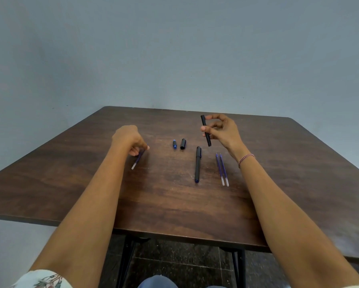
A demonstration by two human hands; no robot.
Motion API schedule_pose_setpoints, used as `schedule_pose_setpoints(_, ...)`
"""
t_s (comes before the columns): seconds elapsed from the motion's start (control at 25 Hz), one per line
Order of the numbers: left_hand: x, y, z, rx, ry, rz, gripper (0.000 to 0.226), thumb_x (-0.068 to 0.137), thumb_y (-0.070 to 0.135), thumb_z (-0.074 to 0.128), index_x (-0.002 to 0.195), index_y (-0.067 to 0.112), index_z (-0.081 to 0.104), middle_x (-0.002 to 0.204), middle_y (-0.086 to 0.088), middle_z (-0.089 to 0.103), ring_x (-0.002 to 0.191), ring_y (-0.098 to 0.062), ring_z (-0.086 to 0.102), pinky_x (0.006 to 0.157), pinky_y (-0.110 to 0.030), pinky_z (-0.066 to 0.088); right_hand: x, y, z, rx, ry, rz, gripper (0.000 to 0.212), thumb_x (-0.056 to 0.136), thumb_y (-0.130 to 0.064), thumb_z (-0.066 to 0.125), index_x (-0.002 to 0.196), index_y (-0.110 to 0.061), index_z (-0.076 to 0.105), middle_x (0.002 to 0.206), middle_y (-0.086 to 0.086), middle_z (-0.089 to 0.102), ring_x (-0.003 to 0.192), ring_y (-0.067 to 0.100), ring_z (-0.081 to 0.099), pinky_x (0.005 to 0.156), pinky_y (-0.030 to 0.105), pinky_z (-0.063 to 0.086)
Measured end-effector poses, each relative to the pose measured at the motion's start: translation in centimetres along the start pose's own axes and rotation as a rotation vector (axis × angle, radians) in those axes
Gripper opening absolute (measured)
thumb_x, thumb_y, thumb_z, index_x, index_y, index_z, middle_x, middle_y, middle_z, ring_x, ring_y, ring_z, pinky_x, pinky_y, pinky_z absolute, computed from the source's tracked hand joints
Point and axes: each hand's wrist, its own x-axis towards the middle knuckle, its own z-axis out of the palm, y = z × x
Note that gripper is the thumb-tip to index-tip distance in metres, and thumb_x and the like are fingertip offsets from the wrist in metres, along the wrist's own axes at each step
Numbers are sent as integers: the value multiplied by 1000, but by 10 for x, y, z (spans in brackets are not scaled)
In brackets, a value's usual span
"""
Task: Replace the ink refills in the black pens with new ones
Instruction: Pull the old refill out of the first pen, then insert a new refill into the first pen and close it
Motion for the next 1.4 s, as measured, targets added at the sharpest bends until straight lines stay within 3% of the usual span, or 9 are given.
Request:
schedule_pose_setpoints(0.08, -6, 8, -2, 98, 186, 65, 35, 81, 43, 68, 72, 9, 63, 62, -3, 68, 58, -15, 65, 75, -31, 54, 0, 0, 2, 6, 11, -11, 39, 79, -12, 75, 113, -10, 57, 80, 4, 68, 71, 14, 71, 66, 22, 56)
schedule_pose_setpoints(0.16, -8, 25, 1, -57, 311, 201, 31, 87, 42, 60, 78, 13, 63, 63, 2, 65, 59, -11, 62, 75, -32, 55, 0, 1, 4, -19, 29, -50, 39, 78, -13, 76, 113, -11, 57, 79, 3, 67, 71, 13, 71, 70, 23, 57)
schedule_pose_setpoints(0.28, -13, 64, 15, -499, 289, 406, 18, 91, 27, 59, 96, 11, 62, 75, -3, 66, 63, -11, 65, 62, -26, 56, 0, 3, 6, -72, 67, -106, 45, 78, -15, 77, 117, -15, 56, 80, 2, 65, 78, 20, 72, 79, 28, 57)
schedule_pose_setpoints(0.44, -15, 92, 49, -663, 250, 550, 9, 91, 19, 58, 95, 12, 62, 82, -4, 67, 73, -14, 67, 62, -24, 56, 1, 5, 6, -107, 110, -172, 53, 78, -18, 77, 126, -19, 54, 85, 6, 66, 80, 20, 72, 79, 29, 58)
schedule_pose_setpoints(0.8, -26, 106, 77, -766, -18, 650, 23, 85, 5, 64, 107, 12, 65, 91, -6, 69, 87, -15, 68, 73, -33, 59, 5, -1, -3, -95, 229, -167, 39, 78, -7, 76, 115, -10, 64, 83, 3, 58, 78, 25, 65, 68, 29, 60)
schedule_pose_setpoints(1.04, -27, 107, 76, -747, 134, 666, 28, 74, 10, 77, 99, 8, 65, 84, -5, 67, 75, -15, 64, 66, -29, 58, 5, -17, -1, -48, 151, -168, 38, 80, -13, 75, 115, -16, 61, 87, 8, 62, 78, 20, 67, 69, 34, 61)
schedule_pose_setpoints(1.2, -25, 108, 76, -726, 117, 645, 26, 75, 8, 76, 99, 5, 66, 79, -1, 63, 66, -9, 58, 63, -24, 58, 9, -21, -33, -475, 94, 96, 42, 89, -38, 63, 115, -6, 56, 88, 10, 68, 69, 15, 66, 60, 21, 56)
schedule_pose_setpoints(1.28, -25, 109, 76, -719, 107, 638, 27, 75, 9, 76, 100, 5, 65, 77, 1, 62, 66, -9, 57, 64, -24, 59, 7, -18, -51, -725, -52, 300, 38, 89, -34, 65, 99, 3, 61, 77, 12, 68, 60, 18, 64, 57, 24, 56)
schedule_pose_setpoints(1.4, -25, 109, 75, -736, 103, 632, 26, 76, 10, 76, 99, 6, 64, 78, 0, 63, 70, -14, 63, 62, -23, 58, 2, -18, -58, -732, -254, 530, 26, 85, -23, 71, 78, 0, 62, 66, 9, 64, 52, 13, 62, 45, 16, 51)
